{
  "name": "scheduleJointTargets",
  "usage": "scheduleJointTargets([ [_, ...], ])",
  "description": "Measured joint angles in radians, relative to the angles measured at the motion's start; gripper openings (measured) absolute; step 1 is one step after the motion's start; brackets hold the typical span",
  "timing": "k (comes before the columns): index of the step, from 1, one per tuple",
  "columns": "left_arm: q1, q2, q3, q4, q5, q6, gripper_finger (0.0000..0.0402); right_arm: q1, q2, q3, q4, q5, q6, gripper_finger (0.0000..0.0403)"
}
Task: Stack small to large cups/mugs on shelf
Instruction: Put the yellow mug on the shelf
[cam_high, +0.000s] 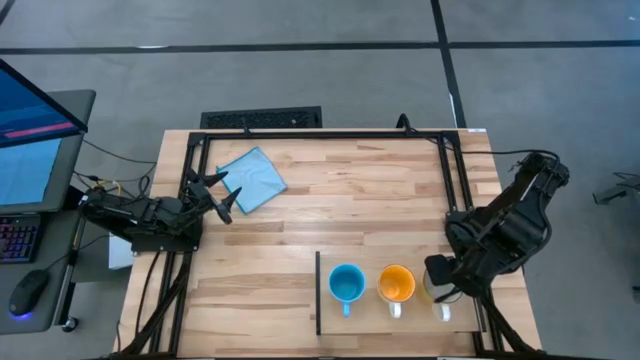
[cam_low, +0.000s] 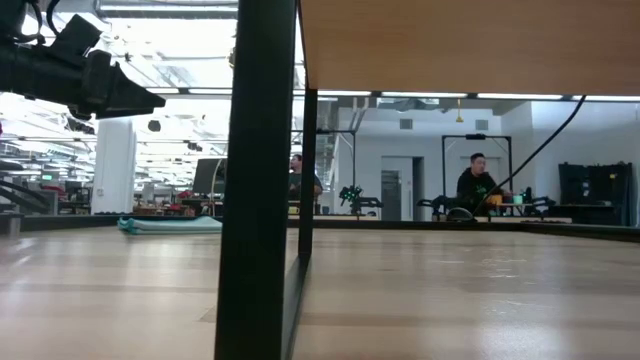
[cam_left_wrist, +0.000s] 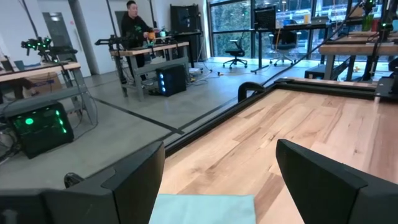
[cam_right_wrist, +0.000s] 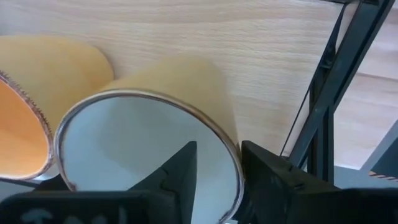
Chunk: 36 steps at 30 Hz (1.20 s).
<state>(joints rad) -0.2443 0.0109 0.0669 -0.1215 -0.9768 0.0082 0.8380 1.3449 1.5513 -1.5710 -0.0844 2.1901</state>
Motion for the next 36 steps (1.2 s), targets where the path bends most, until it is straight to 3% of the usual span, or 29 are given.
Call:
scheduleJointTargets([
  [18, 0.0, 0.0, 0.0, 0.0, 0.002, -0.009, 0.0302, 0.071, 0.001, 0.0, 0.0, -0.003, 0.098, 0.0145],
  [36, 0.0, 0.0, 0.0, 0.0, 0.003, -0.013, 0.0302, 0.072, 0.001, -0.022, 0.0, -0.023, 0.14, 0.0145],
])
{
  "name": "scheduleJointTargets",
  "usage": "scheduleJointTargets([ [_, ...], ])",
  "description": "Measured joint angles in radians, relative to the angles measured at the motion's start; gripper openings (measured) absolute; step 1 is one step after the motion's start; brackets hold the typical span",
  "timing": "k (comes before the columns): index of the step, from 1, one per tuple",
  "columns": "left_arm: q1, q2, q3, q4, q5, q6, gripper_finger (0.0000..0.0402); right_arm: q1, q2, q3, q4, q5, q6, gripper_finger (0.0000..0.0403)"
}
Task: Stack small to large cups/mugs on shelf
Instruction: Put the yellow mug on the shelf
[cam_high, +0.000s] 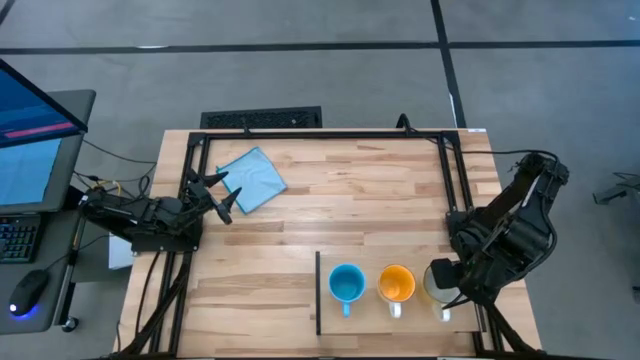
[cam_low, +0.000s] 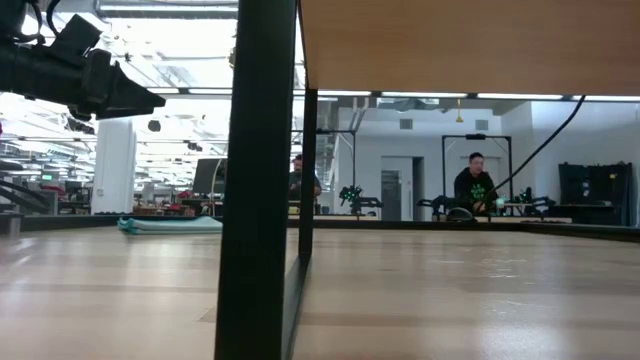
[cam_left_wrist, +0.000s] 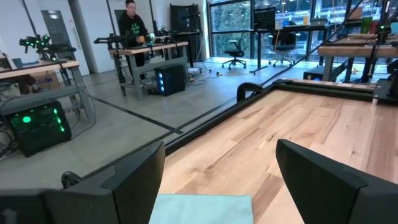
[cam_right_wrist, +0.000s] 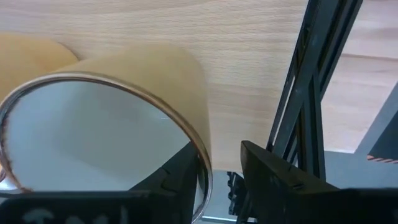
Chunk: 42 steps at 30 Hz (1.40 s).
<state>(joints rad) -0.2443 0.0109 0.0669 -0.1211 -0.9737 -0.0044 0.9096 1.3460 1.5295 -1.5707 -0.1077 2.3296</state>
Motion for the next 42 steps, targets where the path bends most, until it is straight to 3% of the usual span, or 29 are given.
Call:
scheduleJointTargets([
  [42, 0.0, 0.0, 0.0, 0.0, 0.0, 0.0, 0.0302, 0.02, 0.0, 0.0, 0.0, 0.0, -0.033, 0.0139],
])
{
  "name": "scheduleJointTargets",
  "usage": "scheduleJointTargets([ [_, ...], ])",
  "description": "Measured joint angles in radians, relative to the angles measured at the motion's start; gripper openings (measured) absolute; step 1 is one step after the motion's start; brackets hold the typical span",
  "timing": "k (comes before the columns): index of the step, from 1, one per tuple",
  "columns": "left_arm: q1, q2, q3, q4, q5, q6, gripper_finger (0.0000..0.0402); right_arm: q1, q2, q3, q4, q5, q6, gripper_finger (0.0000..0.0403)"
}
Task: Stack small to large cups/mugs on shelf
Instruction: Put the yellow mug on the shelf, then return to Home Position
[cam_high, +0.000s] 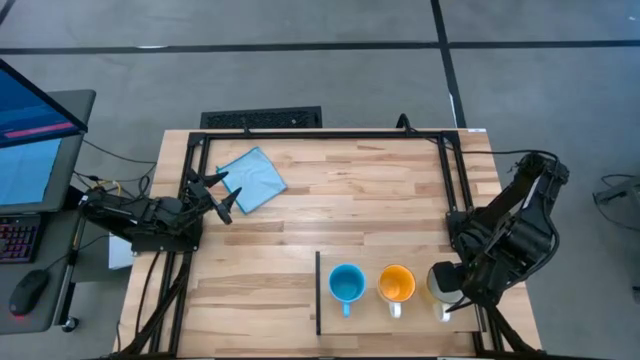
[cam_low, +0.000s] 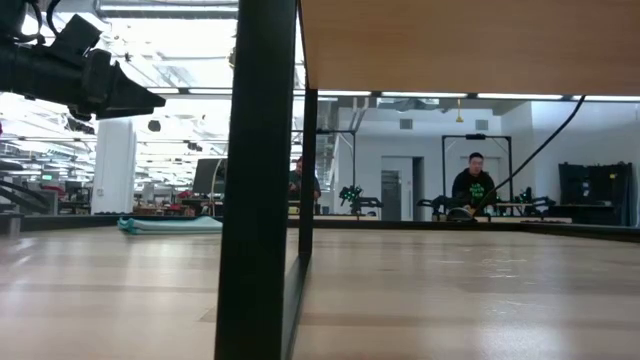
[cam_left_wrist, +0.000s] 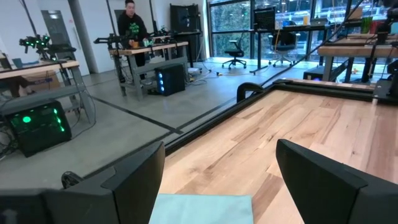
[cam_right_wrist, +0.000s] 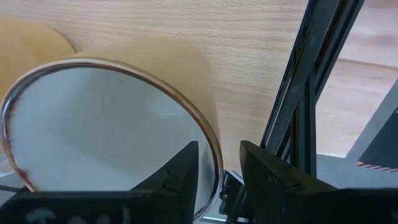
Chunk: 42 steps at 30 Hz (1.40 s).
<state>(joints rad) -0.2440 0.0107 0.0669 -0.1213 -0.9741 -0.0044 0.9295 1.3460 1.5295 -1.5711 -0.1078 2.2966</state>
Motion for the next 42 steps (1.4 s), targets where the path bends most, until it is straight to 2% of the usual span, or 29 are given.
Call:
scheduleJointTargets([
  [16, 0.0, 0.0, 0.0, 0.0, 0.0, -0.001, 0.0302, 0.007, -0.02, -0.001, 0.0, 0.003, -0.012, 0.0139],
  [22, 0.0, 0.0, 0.0, 0.0, 0.0, -0.001, 0.0302, 0.006, -0.024, 0.0, 0.0, 0.079, -0.02, 0.0141],
  [42, 0.0, 0.0, 0.0, 0.0, 0.0, -0.018, 0.0302, 0.006, -0.106, 0.009, 0.0, 0.084, -0.019, 0.0138],
])
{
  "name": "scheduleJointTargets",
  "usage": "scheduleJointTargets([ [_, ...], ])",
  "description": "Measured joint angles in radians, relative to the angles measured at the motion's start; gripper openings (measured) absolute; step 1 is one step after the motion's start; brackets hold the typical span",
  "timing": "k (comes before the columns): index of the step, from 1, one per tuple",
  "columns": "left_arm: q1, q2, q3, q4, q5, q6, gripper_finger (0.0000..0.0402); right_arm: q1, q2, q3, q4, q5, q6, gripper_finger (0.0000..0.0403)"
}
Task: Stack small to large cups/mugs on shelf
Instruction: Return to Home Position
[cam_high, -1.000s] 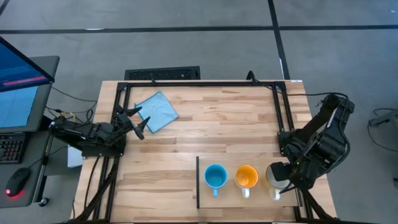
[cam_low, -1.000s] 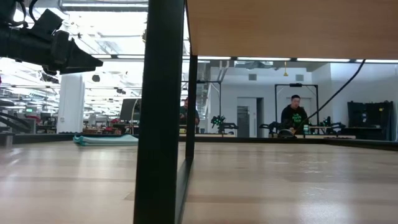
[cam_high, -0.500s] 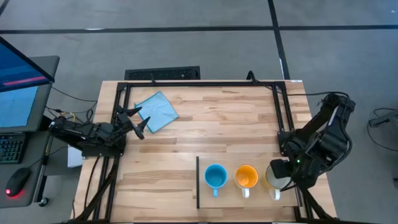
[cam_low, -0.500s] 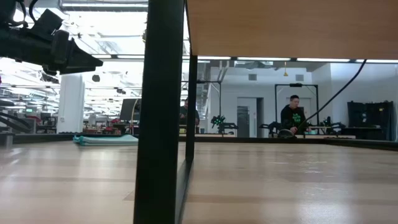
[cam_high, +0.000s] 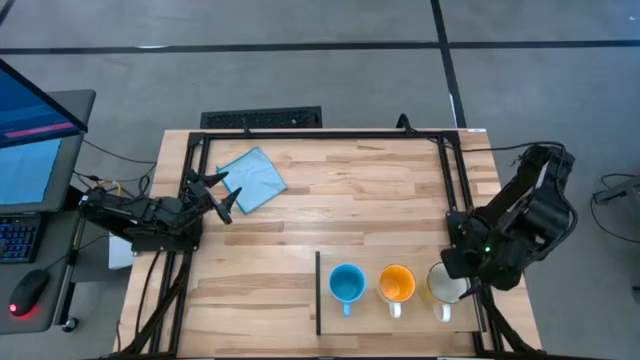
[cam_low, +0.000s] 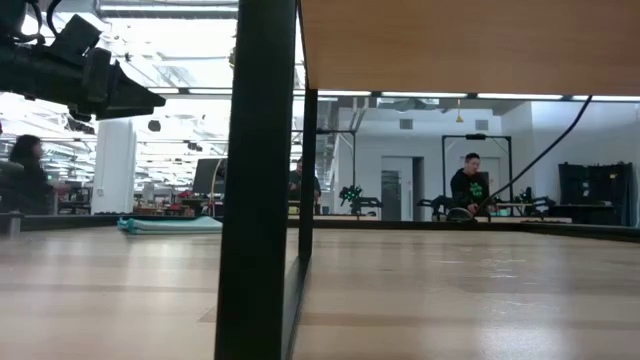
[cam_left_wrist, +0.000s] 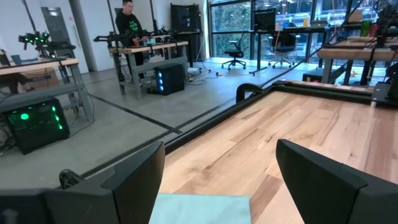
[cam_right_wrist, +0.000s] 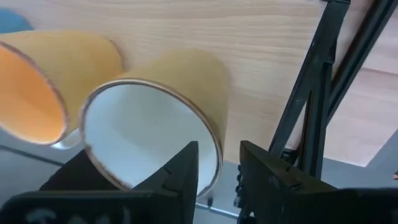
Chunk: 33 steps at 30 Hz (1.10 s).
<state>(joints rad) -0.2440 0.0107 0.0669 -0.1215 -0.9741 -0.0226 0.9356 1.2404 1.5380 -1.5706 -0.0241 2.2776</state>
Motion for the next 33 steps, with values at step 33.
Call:
scheduleJointTargets([
  [33, 0.0, 0.0, -0.004, 0.134, -0.001, -0.095, 0.0302, -0.034, -0.276, 0.1, 0.002, 1.572, -1.468, 0.0141],
])
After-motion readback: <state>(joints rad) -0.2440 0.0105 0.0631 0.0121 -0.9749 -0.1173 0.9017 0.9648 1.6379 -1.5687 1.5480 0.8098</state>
